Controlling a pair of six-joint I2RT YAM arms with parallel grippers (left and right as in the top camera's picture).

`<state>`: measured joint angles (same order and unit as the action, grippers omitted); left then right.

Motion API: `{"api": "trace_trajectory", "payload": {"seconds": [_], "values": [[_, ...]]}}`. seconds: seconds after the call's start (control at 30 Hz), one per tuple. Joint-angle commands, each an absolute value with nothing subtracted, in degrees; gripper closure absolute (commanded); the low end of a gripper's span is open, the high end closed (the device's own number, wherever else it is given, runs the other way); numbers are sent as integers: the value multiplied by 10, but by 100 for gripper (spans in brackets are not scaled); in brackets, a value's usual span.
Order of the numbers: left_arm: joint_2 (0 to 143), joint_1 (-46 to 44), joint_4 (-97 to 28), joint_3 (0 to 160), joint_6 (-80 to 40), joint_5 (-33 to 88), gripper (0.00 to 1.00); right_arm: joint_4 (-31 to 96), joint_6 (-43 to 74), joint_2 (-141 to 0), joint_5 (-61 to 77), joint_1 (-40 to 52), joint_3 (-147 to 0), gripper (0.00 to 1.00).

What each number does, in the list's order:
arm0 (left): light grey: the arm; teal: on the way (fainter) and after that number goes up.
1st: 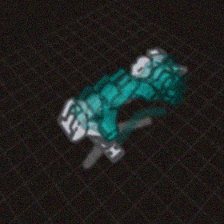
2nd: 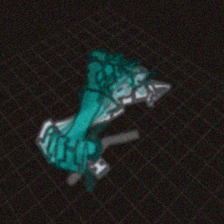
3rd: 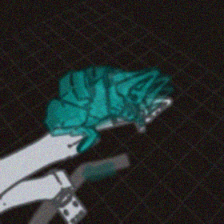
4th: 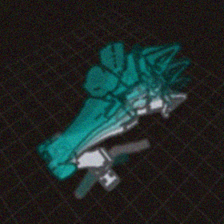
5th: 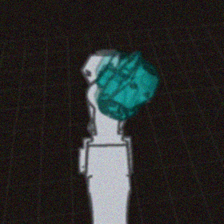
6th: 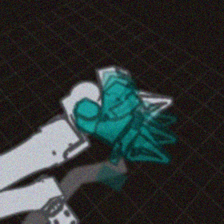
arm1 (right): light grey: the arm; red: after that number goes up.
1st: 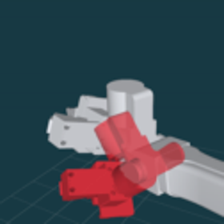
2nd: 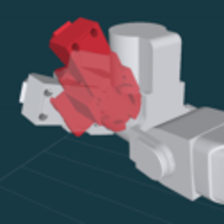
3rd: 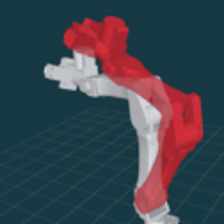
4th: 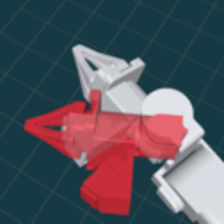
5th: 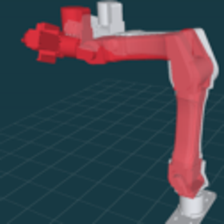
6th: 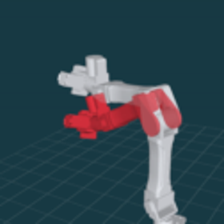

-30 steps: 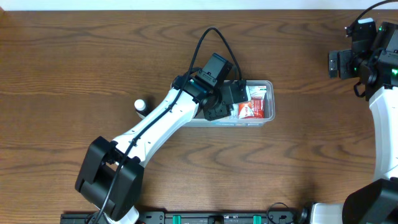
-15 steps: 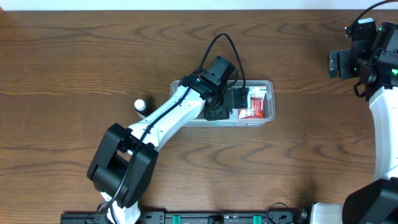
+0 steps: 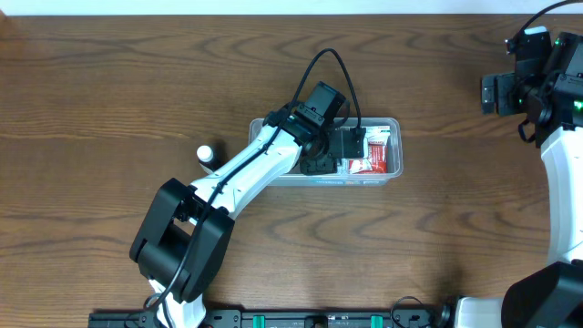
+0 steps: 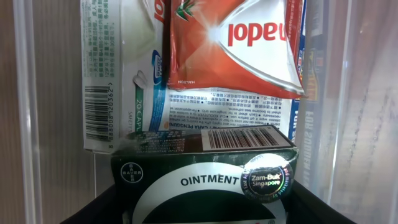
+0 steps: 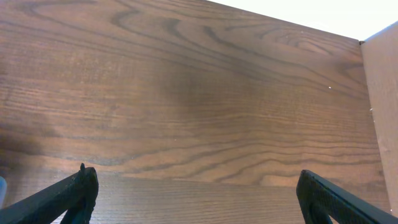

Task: Pack container
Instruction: 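Lower the tin into the container and open the left gripper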

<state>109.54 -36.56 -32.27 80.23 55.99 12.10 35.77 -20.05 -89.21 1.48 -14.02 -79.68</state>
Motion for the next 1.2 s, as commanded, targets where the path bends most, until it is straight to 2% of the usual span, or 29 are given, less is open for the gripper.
{"api": "trace_trajectory", "payload": {"seconds": [0.0,0.2,0.4,0.53,1.17], "values": [[1103,-368,-320,809,570,131,44,358,-193,-896,15,-143,-800,1],[1103,-368,-320,809,570,131,43,358,-193,-896,15,-143,-800,1],[1103,-367,-320,809,570,131,27,358,-193,-896,15,-143,-800,1],[1103,-368,-320,809,569,131,20,358,-193,-896,15,-143,-800,1],[1082,-367,-322,809,565,123,18,358,-193,-896,15,-143,-800,1]]}}
